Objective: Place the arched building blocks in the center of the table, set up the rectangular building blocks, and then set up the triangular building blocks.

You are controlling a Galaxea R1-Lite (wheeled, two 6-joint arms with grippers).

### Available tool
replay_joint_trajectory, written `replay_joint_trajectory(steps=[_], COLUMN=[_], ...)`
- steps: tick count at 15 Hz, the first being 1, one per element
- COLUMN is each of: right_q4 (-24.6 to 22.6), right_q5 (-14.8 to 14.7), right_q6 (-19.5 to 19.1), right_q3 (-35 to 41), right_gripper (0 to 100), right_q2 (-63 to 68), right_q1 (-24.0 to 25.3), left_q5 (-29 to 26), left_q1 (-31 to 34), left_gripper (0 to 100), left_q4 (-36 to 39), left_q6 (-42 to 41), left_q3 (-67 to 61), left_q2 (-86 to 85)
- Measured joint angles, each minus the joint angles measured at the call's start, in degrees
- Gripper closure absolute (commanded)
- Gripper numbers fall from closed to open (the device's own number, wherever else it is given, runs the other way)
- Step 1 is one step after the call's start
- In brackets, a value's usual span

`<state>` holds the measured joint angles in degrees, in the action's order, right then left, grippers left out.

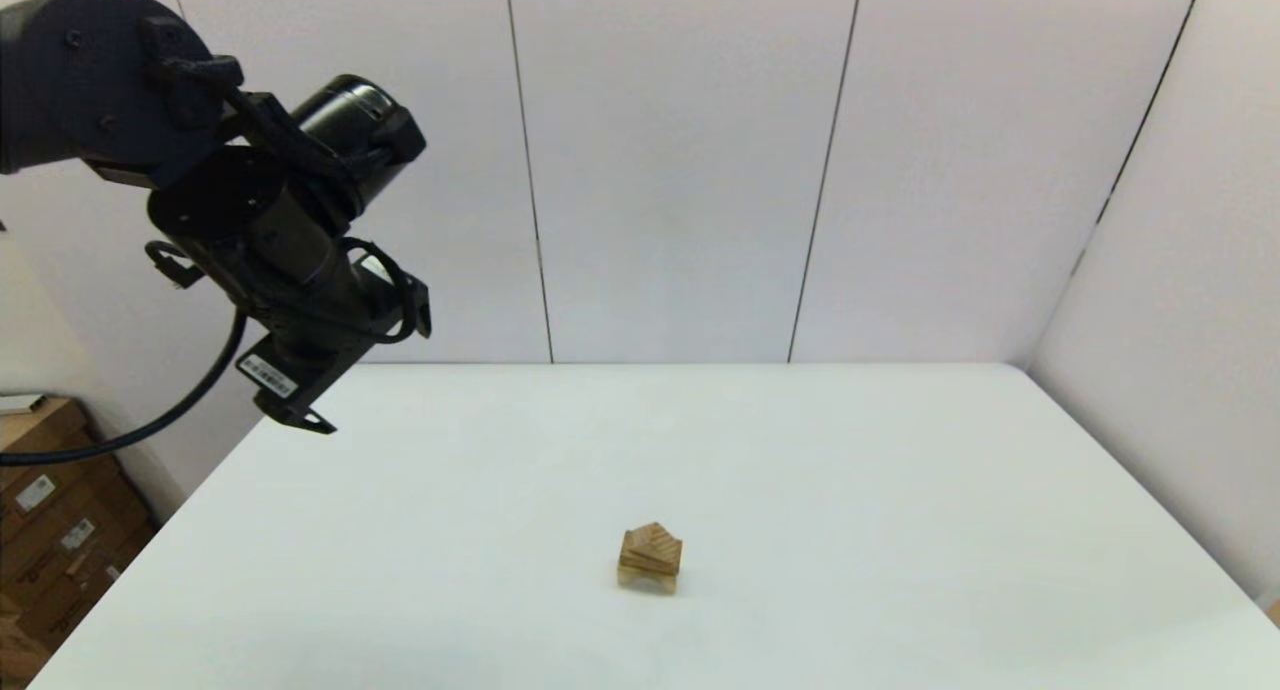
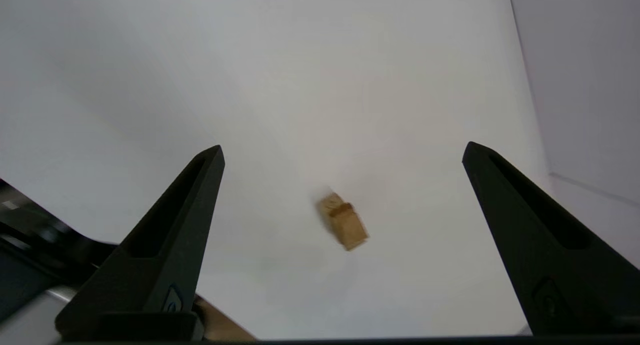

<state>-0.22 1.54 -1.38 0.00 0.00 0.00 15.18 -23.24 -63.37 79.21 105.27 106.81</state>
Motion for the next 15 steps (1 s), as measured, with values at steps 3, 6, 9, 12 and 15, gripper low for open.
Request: replay_joint_trajectory(steps=[3,6,9,12,15], right_q4=[-0.02,-0.02,-0.02,-0.02,-0.02], right_q5=[0.02,0.0,0.0,0.02,0.02], right_q6=[0.01,0.0,0.01,0.01,0.01], right_q3=[0.0,0.0,0.0,0.0,0.0], right_gripper=[0,0,0,0,0], right_q2=[0.0,0.0,0.0,0.0,0.0], right_q1=[0.0,-0.02,0.0,-0.02,0.0], left_q5=[-0.13,-0.22,-0.09,0.01,0.0], left_q1=[3.93,7.84,12.26,14.64,15.12], left_gripper=[0,0,0,0,0], left_q4=[-0.02,-0.02,0.09,0.26,0.41], left_q6=[-19.85,-40.8,-62.62,-75.28,-75.78], left_q3=[-2.79,-4.24,-4.3,-0.78,3.63], left_q2=[-3.04,-5.16,-7.14,-8.96,-11.89])
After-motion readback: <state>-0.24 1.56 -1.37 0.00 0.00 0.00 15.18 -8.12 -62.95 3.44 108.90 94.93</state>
